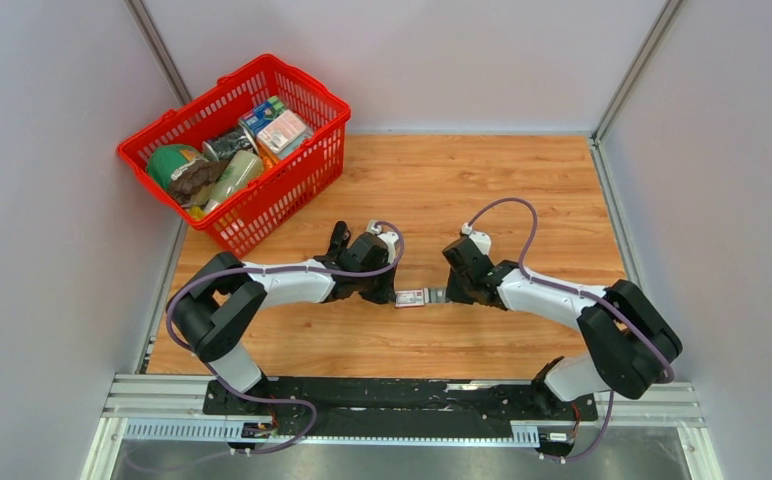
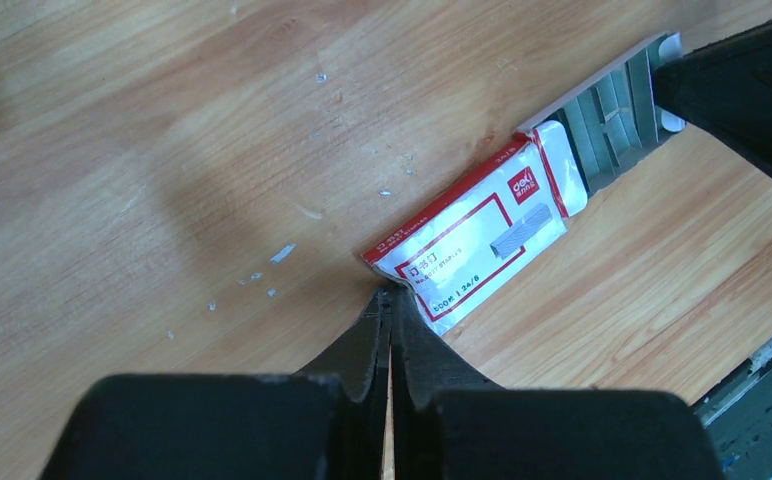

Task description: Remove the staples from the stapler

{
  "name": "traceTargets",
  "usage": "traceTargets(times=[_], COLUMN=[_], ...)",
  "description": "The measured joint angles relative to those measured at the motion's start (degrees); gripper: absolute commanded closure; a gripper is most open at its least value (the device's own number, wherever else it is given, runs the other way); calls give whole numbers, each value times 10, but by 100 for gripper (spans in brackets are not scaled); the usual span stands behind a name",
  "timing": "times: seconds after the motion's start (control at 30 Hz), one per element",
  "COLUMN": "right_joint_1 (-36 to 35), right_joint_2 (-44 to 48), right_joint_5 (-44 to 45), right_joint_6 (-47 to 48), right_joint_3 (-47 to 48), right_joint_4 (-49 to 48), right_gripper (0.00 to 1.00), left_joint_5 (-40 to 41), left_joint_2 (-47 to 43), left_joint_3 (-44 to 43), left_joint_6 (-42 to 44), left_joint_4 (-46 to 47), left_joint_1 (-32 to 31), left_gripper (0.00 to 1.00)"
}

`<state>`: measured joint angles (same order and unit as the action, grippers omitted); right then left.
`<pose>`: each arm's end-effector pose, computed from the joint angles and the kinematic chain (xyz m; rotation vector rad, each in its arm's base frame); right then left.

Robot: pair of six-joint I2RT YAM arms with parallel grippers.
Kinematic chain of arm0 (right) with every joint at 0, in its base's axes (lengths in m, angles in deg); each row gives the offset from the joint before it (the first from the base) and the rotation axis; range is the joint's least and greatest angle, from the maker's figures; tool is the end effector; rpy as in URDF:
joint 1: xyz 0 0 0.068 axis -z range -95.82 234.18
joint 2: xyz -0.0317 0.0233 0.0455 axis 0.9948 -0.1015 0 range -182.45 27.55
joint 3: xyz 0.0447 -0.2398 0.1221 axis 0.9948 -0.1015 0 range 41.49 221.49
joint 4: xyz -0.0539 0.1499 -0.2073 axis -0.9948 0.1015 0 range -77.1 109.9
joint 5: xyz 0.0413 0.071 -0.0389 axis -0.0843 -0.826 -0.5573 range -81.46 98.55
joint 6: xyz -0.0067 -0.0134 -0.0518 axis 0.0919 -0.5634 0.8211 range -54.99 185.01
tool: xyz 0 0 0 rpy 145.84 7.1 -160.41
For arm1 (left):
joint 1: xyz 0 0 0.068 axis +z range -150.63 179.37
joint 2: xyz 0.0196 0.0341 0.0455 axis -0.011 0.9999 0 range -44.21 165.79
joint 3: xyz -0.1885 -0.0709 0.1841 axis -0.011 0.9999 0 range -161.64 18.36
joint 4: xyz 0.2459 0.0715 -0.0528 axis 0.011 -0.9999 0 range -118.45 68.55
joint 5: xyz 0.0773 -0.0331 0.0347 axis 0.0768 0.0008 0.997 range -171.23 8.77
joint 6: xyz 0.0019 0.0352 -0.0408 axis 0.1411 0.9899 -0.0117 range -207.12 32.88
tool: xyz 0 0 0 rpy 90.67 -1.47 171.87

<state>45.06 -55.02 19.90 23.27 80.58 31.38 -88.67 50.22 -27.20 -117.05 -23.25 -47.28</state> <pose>0.2030 0.1561 0.1541 0.1257 2.6321 0.2273 0.2135 -0.2330 0.1471 0.4362 2.5549 -0.7059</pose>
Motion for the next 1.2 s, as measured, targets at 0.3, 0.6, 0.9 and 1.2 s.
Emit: traceTargets(times=[0.3,0.6,0.9,1.2], right_joint_1=[-17,-32,-35,-41], right_joint_2=[27,59,74,73], right_joint_5=[-1,3,6,8], right_joint_6=[-5,-13,-24,-28], right_joint_3=[-23,-44,-53,-53], right_joint_4=[3,25,36,36], right_gripper=[100,100,100,100], left_joint_5=[0,0,0,2], left_joint_2=[1,2,2,2], left_joint_3=[-2,-3,-3,-3], left_joint_6=[0,0,0,0], left_joint_4=[-1,-1,-1,0], left_joint_1=[-1,-2,-3,-8], left_gripper=[100,100,100,100])
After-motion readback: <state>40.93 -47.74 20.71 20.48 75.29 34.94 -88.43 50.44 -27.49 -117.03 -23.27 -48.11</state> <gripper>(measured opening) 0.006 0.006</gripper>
